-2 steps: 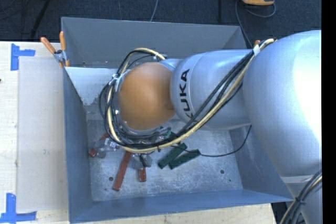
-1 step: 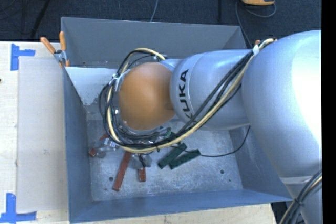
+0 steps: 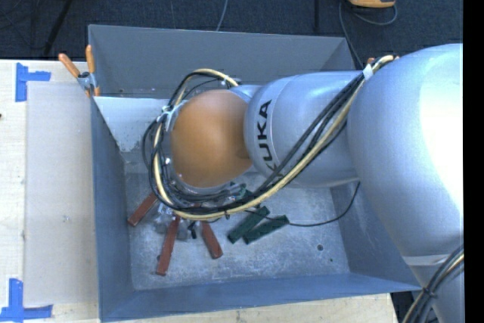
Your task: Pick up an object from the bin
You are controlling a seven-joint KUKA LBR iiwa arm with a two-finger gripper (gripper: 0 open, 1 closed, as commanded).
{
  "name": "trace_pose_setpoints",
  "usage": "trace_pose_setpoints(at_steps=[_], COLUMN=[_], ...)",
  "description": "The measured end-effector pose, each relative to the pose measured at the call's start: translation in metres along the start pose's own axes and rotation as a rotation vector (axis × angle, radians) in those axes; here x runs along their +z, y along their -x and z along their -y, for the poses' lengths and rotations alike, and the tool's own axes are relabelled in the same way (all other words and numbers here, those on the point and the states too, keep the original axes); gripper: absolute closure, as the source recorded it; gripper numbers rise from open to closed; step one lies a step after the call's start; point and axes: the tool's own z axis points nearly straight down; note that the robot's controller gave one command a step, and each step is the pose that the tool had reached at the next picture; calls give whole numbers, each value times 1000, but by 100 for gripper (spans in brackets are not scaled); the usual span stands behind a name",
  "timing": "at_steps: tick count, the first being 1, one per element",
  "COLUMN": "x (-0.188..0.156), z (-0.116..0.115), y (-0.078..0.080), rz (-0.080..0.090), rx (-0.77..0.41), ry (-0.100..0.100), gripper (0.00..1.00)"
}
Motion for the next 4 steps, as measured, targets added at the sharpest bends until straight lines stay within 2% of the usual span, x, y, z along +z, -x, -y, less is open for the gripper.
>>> trace_pose_setpoints(at_steps=[1, 3, 4], x=[-8, -46, -84], z=[0, 0, 0], y=[1, 2, 4], rz=[0, -1, 1], rx=[4, 13, 20], ry=[0, -2, -4], gripper=[100, 100, 100])
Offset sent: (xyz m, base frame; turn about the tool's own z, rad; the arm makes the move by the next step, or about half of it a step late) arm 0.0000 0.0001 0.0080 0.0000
